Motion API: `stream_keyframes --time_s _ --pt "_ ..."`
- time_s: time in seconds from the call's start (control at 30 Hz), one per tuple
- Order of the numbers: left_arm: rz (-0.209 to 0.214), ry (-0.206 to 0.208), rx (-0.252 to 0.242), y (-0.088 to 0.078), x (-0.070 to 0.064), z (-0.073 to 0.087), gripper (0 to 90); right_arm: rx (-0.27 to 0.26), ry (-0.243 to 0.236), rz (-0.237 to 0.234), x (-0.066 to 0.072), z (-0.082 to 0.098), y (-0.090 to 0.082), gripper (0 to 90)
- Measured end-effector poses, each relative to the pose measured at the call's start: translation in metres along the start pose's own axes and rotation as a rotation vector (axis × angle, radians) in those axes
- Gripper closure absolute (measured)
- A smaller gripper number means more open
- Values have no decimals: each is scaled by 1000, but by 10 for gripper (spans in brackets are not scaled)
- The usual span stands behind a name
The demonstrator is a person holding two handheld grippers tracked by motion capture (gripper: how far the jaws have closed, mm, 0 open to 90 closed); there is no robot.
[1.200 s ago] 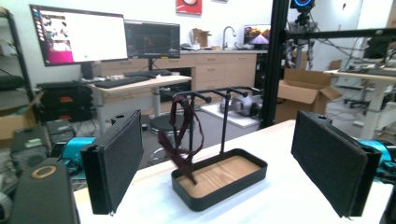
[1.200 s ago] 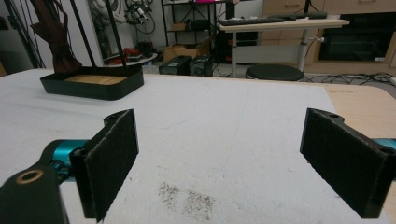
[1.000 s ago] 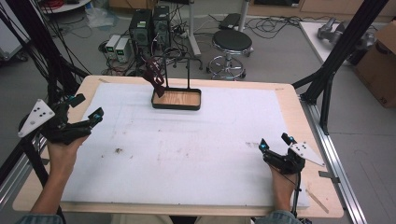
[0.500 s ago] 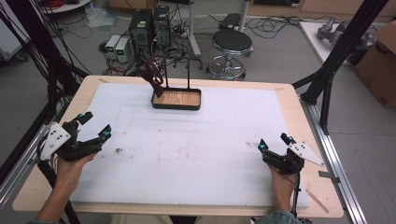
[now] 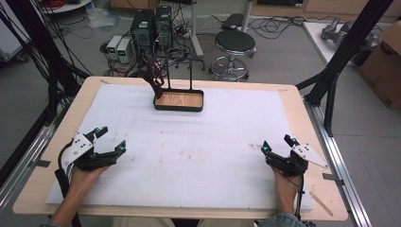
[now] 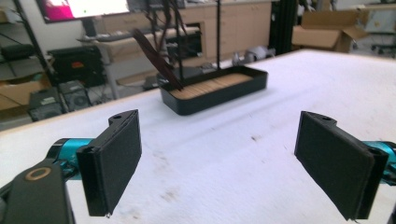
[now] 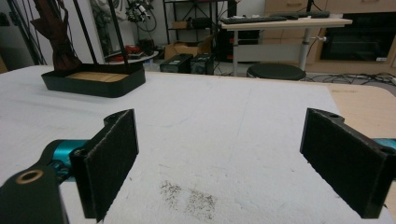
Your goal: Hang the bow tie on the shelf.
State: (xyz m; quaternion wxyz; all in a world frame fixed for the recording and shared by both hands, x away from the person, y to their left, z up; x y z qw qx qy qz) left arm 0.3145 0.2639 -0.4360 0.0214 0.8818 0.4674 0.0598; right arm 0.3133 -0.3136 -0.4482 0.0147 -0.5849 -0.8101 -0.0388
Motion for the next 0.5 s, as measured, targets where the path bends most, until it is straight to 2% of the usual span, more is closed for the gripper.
stream_keyframes --time_s 0.1,0.2,0.3,0.5 --pt "36 3 24 2 -7 5 155 3 5 0 0 0 0 106" --pt "63 42 50 3 -13 5 158 5 7 0 0 0 0 106" --pt "64 51 57 3 -15 6 158 4 5 -1 0 0 0 106" --pt "67 32 59 2 -13 6 159 4 3 -1 0 0 0 106"
Point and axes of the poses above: each handheld gripper's, and its own axes: y roughly forward along the jaws, z roughly out of its underside, x roughly to its left, the point moved 3 cm from there along y, roughly forward along the jaws, and after that the axes turned 12 degrees about -x, right-handed, at the moved point
